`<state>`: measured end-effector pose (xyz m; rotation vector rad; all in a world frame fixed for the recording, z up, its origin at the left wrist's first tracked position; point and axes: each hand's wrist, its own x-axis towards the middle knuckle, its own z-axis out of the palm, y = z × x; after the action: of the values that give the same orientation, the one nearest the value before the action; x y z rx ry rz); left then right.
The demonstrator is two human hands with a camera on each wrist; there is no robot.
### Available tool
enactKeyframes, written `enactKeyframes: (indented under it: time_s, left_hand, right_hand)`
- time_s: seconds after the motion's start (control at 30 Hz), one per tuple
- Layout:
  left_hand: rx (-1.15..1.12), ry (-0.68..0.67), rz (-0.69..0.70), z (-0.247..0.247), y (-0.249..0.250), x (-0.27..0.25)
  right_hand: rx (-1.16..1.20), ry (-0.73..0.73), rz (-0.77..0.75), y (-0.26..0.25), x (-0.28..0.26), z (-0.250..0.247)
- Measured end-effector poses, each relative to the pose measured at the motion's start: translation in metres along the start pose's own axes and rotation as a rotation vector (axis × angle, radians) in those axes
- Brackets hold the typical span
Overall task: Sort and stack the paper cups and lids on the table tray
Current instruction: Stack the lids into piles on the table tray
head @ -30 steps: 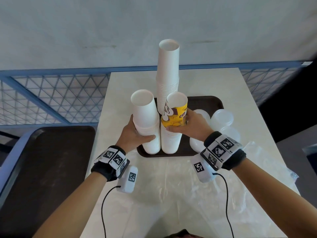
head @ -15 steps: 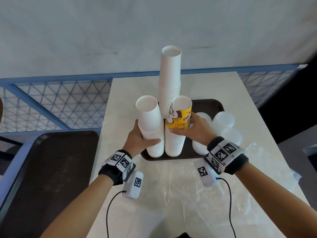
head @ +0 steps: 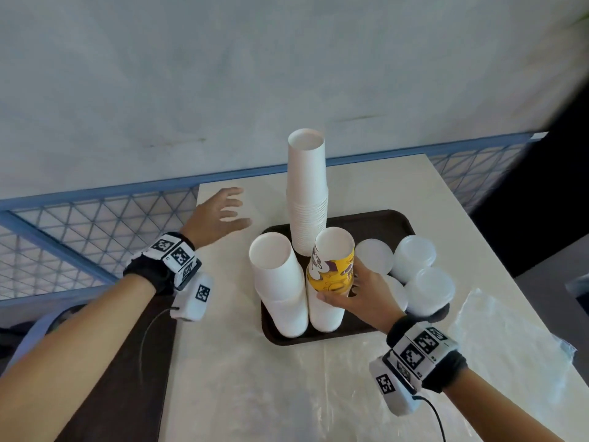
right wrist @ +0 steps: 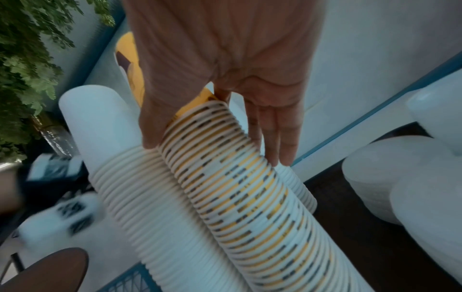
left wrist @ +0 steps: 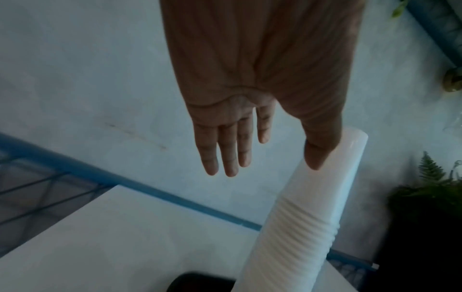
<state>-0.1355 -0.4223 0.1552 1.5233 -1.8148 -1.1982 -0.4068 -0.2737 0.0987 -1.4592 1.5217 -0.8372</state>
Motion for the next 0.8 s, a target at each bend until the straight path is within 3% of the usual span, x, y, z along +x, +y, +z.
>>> enactKeyframes:
  time_s: [0.2,0.37,0.57,0.8]
  left_hand:
    - [0.094,-0.178,0.095,0.023,0.066,0.070]
    - [0.056,-0.237,0.117,0.052,0.082,0.096]
    - [0.023,-0.256,0.060,0.055,0.079,0.096]
    - [0.089,-0.375,-0.031,0.033,0.063,0.052]
  right_hand:
    - [0.039,0.038,0.004,0.011,-0.001,0.004]
    - [0.054,0.065,-0.003,0.014,-0.002,0.008]
    - [0.065,0.058,-0.001,0.014,-0.001,0.008]
    - [0.013,0.048,0.011,0.010,-0.002,0.004]
